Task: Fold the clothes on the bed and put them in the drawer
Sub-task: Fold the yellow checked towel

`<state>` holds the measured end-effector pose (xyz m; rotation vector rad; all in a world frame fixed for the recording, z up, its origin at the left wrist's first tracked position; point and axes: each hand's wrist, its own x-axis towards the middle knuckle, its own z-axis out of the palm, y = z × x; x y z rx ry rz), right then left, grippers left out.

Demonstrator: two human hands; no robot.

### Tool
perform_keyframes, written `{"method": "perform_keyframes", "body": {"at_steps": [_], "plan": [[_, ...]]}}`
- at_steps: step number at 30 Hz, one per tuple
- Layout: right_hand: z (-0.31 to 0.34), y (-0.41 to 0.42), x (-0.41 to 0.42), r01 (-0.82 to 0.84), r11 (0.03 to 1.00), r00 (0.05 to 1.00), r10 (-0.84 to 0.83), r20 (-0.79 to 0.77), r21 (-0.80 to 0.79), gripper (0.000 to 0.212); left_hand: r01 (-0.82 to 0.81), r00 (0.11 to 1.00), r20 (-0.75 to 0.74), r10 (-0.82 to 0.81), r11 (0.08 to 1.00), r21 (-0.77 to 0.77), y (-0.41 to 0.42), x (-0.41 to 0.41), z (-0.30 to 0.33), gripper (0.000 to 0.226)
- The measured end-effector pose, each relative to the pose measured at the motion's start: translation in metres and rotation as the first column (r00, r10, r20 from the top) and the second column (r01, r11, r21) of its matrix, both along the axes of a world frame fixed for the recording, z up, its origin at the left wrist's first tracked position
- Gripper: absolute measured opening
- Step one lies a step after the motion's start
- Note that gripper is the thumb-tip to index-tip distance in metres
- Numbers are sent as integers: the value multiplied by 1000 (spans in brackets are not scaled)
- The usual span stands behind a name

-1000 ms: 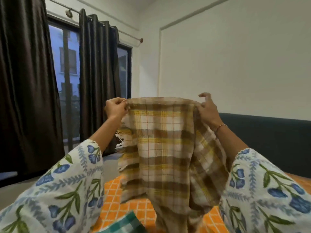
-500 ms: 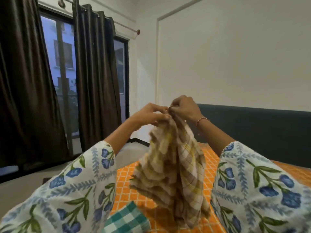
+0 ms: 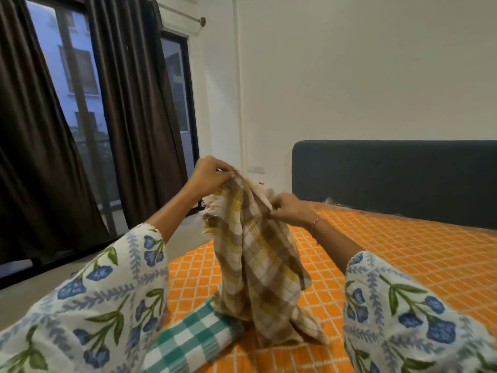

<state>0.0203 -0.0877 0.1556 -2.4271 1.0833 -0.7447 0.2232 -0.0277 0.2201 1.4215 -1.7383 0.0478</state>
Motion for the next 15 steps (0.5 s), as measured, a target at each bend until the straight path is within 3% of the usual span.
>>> {"method": "perform_keyframes", "body": {"at_steps": [10,15], "plan": [[-92,-28,-38,186,979,982,-188,24,79,21,-109,974,-201,107,994,3,2,39,-11,17],[-119,-37,-54,521,847,853,-522,-18,110,15,-169,965,-201,169,985,21,4,49,-24,20]]}}
